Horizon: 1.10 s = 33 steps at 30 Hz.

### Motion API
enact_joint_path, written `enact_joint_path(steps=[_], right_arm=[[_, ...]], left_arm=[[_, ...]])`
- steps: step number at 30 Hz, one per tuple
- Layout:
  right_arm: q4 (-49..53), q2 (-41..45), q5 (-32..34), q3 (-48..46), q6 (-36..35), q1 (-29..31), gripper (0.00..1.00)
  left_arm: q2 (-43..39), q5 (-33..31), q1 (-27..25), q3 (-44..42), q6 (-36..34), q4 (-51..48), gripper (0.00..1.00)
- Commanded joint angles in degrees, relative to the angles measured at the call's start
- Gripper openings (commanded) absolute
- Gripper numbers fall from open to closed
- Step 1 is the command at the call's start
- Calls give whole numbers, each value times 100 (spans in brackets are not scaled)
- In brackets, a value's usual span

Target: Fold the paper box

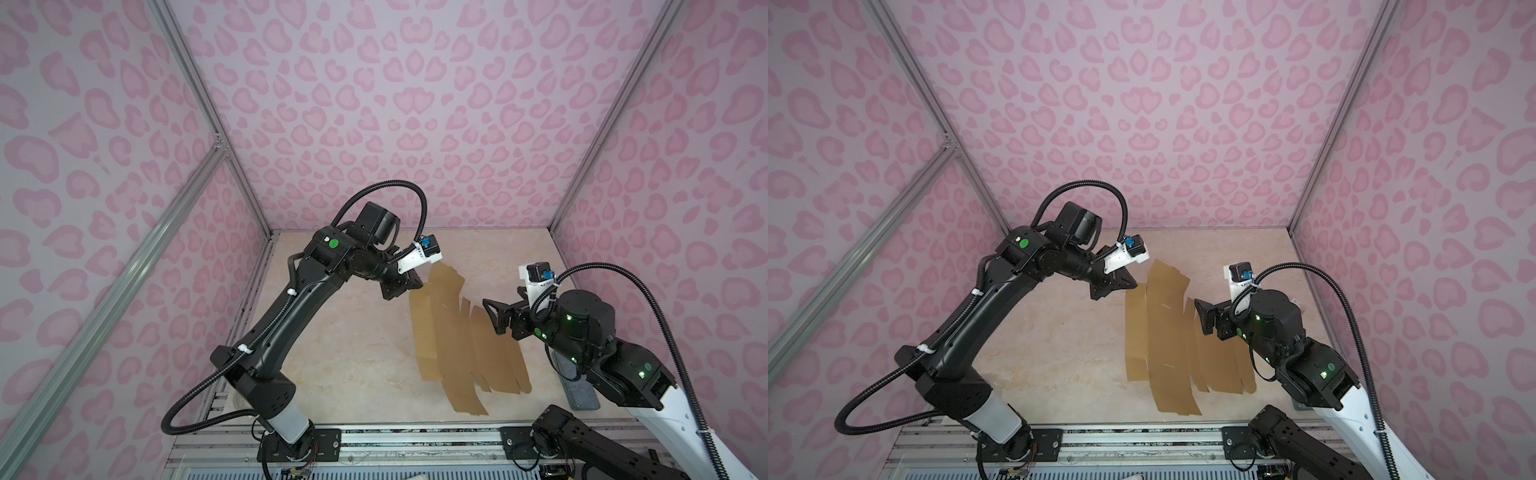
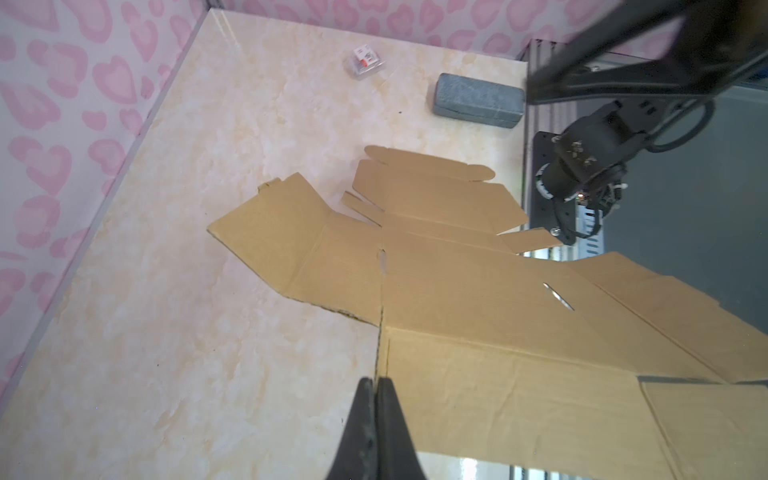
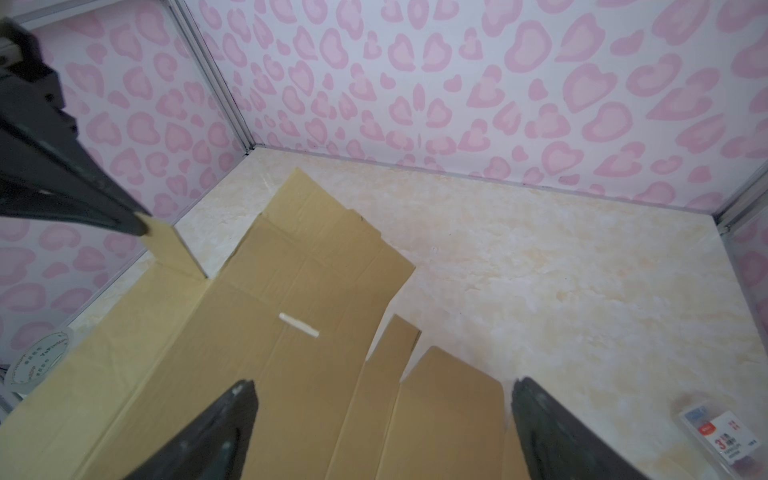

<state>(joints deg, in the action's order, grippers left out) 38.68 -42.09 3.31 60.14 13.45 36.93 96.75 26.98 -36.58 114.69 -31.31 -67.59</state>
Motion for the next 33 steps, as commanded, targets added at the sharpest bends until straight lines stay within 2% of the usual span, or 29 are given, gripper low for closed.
enact_joint_path(steps=[1,2,4,5,6,8,9,10,12,13,14,15,17,22,25,28,33], right_arm=[[-178,19,-284,-274,225,-2,98],[-213,28,-311,-364,263,-8,98],[-300,47,-330,-524,344,-2,98],[-340,58,-358,-581,374,-7,98],[-397,68,-391,-659,406,-8,98],[-485,94,-431,-788,468,-7,98],[-539,103,-445,-867,497,-6,98],[-598,102,-476,-935,511,-8,97],[-676,90,-489,-1034,543,-2,98],[-690,81,-494,-1063,544,-1,98],[-703,94,-489,-1090,533,-10,98],[-704,95,-468,-1109,525,-12,98],[-685,102,-437,-1110,494,-41,98],[-600,105,-371,-1042,413,-108,98],[-589,120,-375,-1044,441,-153,97],[-615,168,-366,-1087,483,-170,97],[-616,200,-375,-1093,549,-194,96]], left_arm=[[338,283,281,-86,-106,670,14],[414,282,373,-138,17,933,31],[606,123,576,-150,388,1327,54],[640,64,649,-185,566,1485,77],[652,-97,722,-275,854,1760,88],[683,-472,807,-407,1466,2130,88],[696,-699,826,-465,1958,2285,98],[668,-793,859,-597,2527,2412,97],[481,-572,906,-1205,3604,2724,97],[292,-483,907,-1798,4289,3087,97],[56,-93,887,-2497,4999,3707,97],[-125,70,821,-3224,5469,4249,97],[-519,78,617,-4514,6485,5300,97],[-1056,-195,56,-5822,7924,6036,97],[-1373,-658,-307,-6331,8703,6234,97],[-1388,-834,-643,-6579,9352,6251,97],[-1251,-1157,-1021,-6561,9858,6209,99]])
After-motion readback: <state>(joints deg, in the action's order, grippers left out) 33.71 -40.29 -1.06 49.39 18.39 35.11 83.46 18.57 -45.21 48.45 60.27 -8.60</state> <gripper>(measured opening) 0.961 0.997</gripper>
